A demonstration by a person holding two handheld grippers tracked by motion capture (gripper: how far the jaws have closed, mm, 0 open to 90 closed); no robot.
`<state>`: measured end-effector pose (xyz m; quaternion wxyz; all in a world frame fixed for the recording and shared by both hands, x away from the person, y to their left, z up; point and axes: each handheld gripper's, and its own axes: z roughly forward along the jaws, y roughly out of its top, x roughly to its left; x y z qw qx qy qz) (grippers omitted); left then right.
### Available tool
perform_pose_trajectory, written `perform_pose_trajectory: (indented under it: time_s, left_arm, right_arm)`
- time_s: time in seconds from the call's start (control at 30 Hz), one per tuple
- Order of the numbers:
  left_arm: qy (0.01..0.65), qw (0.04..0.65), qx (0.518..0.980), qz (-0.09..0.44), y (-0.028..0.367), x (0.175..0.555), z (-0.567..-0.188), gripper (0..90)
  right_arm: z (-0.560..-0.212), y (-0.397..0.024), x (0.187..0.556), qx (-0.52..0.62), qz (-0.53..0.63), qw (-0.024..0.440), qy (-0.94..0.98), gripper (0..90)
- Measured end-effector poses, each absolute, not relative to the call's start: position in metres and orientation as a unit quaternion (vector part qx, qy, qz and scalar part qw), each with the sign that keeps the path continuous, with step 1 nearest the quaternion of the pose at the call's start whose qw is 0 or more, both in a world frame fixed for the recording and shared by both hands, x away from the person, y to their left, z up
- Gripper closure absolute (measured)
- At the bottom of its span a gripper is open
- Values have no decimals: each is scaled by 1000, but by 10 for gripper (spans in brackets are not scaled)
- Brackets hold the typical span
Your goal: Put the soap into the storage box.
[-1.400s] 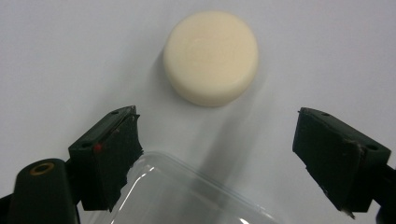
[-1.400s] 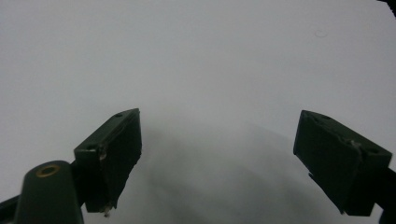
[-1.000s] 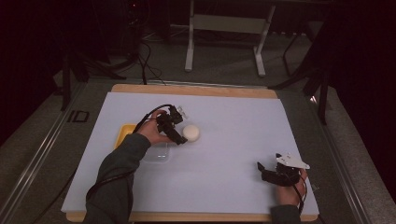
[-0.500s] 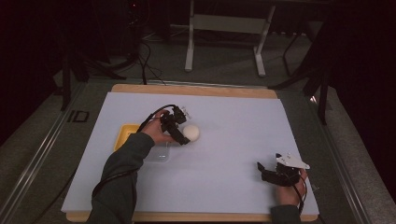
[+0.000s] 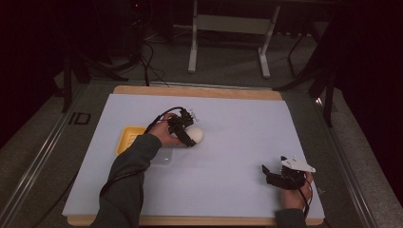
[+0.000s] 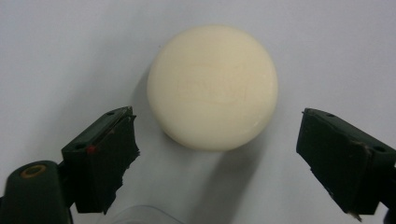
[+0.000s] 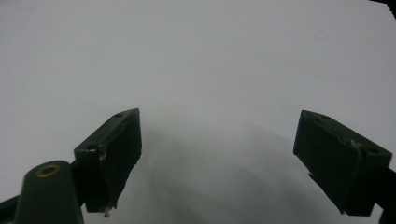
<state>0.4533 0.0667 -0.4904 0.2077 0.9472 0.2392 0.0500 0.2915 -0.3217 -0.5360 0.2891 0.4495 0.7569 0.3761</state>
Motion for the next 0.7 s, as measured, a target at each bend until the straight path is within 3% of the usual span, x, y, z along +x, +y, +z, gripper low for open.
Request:
perform_pose_trajectory:
  time_s: [0.7]
  left_arm:
    - [250,184,949,46,49,467,-501,128]
  right_arm:
    - [-536,-322,291,450,378,289,756,153]
